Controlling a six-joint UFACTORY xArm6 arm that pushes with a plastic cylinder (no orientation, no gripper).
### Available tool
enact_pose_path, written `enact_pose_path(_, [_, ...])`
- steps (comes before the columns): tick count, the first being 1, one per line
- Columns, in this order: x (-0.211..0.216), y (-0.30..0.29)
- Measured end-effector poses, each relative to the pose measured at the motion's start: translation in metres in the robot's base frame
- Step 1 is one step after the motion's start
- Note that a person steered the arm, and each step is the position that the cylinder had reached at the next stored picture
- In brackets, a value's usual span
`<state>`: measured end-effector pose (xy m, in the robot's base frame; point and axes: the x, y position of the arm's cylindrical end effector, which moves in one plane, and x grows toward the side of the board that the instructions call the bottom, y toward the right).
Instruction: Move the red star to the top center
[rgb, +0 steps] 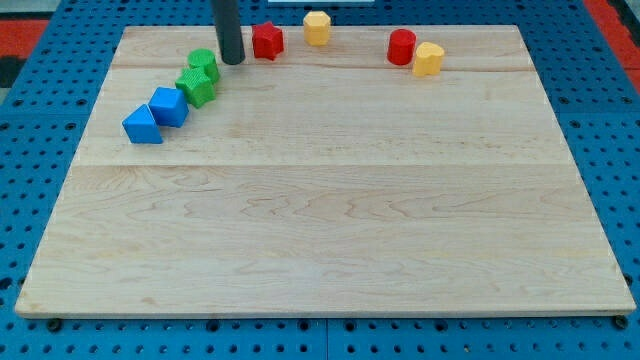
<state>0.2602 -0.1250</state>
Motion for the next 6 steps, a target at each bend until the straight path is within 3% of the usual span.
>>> enact_pose_path(1, [-0.002, 0.022])
enact_pose_path(3, [-0.066, 0.052])
enact_pose_path(4, [-0.050, 0.006])
enact_pose_path(6, [-0.068, 0.019])
